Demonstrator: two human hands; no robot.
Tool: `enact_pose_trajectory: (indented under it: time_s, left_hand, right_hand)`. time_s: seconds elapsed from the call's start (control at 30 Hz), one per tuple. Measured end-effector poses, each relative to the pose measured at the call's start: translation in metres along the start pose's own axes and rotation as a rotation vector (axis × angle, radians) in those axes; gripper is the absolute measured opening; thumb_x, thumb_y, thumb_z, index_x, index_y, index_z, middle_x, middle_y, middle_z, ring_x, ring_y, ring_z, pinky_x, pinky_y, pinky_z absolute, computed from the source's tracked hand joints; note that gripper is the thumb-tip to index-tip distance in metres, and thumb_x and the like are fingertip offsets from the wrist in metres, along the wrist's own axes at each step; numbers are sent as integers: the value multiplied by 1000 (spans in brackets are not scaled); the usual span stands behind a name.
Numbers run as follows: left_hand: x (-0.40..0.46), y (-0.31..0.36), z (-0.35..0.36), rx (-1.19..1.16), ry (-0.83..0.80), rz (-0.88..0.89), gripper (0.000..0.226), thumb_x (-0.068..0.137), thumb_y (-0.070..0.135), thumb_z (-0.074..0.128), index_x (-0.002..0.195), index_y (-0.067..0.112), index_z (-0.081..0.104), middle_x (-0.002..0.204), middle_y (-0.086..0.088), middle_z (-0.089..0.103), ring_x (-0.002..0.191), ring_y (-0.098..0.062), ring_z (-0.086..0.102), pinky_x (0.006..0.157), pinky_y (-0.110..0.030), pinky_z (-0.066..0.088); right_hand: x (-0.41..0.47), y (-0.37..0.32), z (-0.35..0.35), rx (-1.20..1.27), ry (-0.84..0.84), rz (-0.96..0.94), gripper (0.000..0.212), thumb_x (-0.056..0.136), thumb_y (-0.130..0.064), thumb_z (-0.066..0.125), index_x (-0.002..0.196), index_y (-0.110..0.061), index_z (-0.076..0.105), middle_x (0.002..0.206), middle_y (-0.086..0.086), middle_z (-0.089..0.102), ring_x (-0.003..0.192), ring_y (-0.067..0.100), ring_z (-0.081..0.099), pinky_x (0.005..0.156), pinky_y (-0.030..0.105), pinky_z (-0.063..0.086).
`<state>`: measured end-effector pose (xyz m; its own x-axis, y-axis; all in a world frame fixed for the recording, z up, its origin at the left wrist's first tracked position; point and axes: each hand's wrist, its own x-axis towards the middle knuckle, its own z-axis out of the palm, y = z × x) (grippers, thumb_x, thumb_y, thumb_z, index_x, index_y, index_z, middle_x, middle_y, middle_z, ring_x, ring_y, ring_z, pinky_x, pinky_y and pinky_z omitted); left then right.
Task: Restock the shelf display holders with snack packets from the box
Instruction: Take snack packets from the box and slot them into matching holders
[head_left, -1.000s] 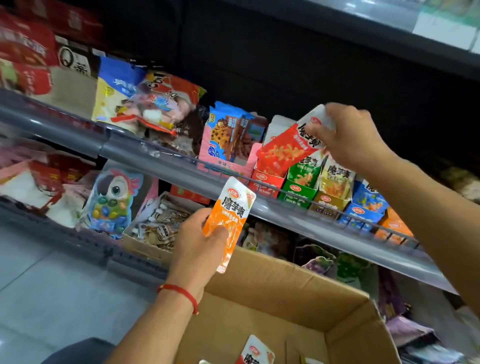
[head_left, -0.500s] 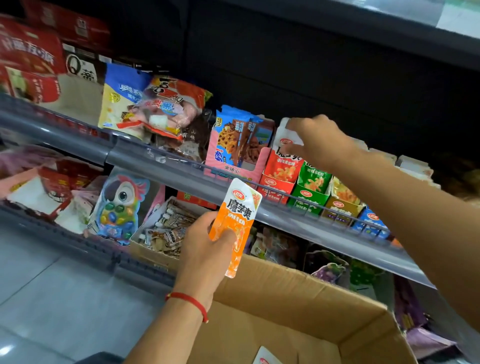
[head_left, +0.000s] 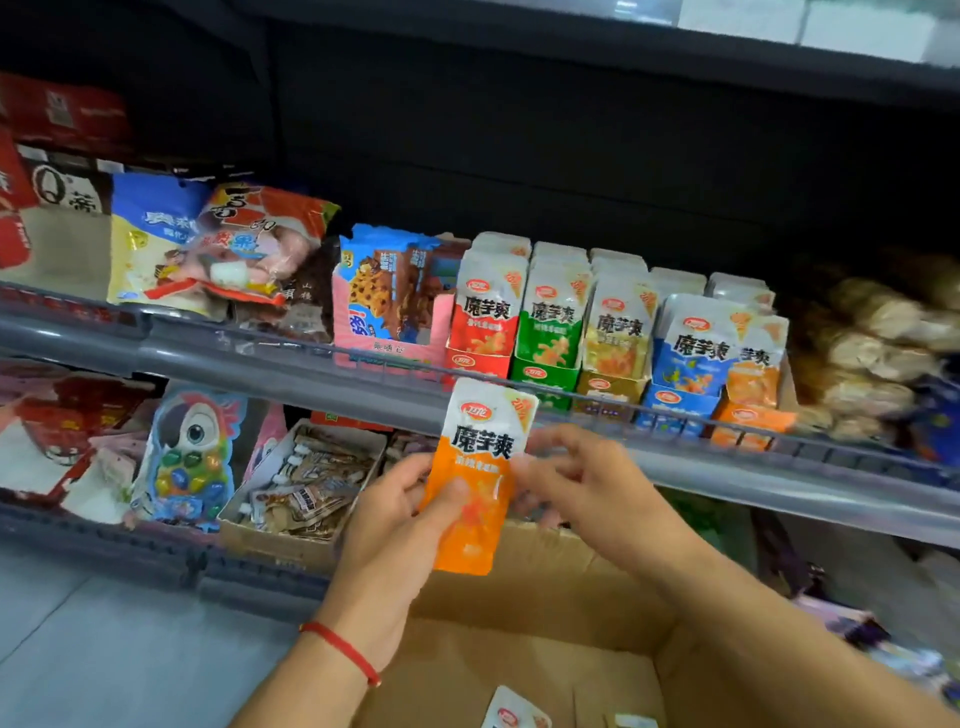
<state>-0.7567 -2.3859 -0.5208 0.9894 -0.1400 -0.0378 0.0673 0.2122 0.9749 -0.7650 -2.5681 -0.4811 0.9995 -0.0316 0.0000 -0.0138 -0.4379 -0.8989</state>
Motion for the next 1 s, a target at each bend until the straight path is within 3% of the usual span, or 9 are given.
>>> enact_pose_trajectory:
  time_s: [0.1, 0.17, 0.23, 0.3, 0.4, 0.5, 0.63, 0.73, 1.0]
  left_hand:
    - [-10, -14, 19, 29, -96, -28, 23, 94, 11, 67, 116, 11, 70, 106, -7, 78, 102, -28, 74, 91, -48, 59]
    - [-14, -21, 31, 68, -143, -12, 29, 87, 13, 72, 115, 9, 70, 108, -6, 78, 105, -26, 72, 90, -40, 60]
    - [-12, -22, 43, 141, -146, 31, 34, 84, 18, 75, 117, 14, 68, 109, -3, 77, 105, -22, 72, 85, -31, 59]
    - [-4, -18, 57, 238, -139, 100, 34, 87, 19, 74, 120, 24, 67, 110, -1, 76, 103, -19, 71, 86, -34, 59]
    - [19, 1, 86, 463, -143, 308, 19, 92, 14, 72, 101, 31, 73, 97, 5, 77, 94, -15, 72, 79, -34, 60]
    - [42, 29, 130, 681, -228, 491, 21, 91, 13, 73, 87, 33, 75, 86, 16, 75, 87, -4, 70, 78, -28, 56]
    - [63, 78, 202, 742, -277, 663, 20, 91, 15, 73, 89, 35, 72, 81, 19, 74, 80, 5, 70, 73, -14, 52]
    - [83, 114, 249, 785, -274, 822, 16, 87, 20, 75, 86, 35, 74, 79, 14, 76, 78, 2, 71, 75, -21, 56]
    - [138, 137, 314, 1022, -220, 870, 12, 86, 13, 77, 90, 25, 78, 78, 14, 72, 70, 4, 67, 73, -5, 50]
  right_hand:
    - [-25, 31, -11, 36, 3, -98, 6, 94, -17, 72, 93, -11, 71, 83, 12, 76, 72, 23, 71, 64, 27, 55]
    - [-34, 48, -24, 37, 82, -134, 2, 94, -14, 72, 92, -13, 73, 83, 9, 75, 78, 27, 70, 69, 32, 57]
    - [-37, 61, -40, -8, 114, -155, 4, 95, -15, 72, 93, -18, 74, 82, 3, 75, 77, 22, 70, 71, 34, 58]
    - [-37, 73, -56, -129, 131, -168, 4, 94, -20, 74, 91, -23, 73, 79, -7, 73, 74, 10, 68, 70, 25, 55]
    - [-39, 83, -82, -237, 179, -202, 5, 92, -26, 75, 88, -25, 73, 75, -16, 70, 73, 0, 65, 66, 14, 47]
    - [-42, 85, -121, -276, 264, -236, 5, 92, -31, 74, 89, -26, 74, 79, -16, 72, 78, 0, 67, 69, 17, 52]
    - [-53, 91, -178, -19, 590, -217, 7, 93, -33, 71, 97, -28, 75, 87, -14, 75, 83, 3, 70, 76, 21, 54]
    - [-58, 103, -201, 132, 841, -138, 8, 97, -32, 66, 100, -27, 72, 86, -6, 76, 84, 13, 74, 81, 37, 58]
    - [-57, 110, -218, 141, 927, 8, 15, 95, -19, 60, 102, -30, 67, 76, -2, 75, 75, 14, 72, 72, 33, 55]
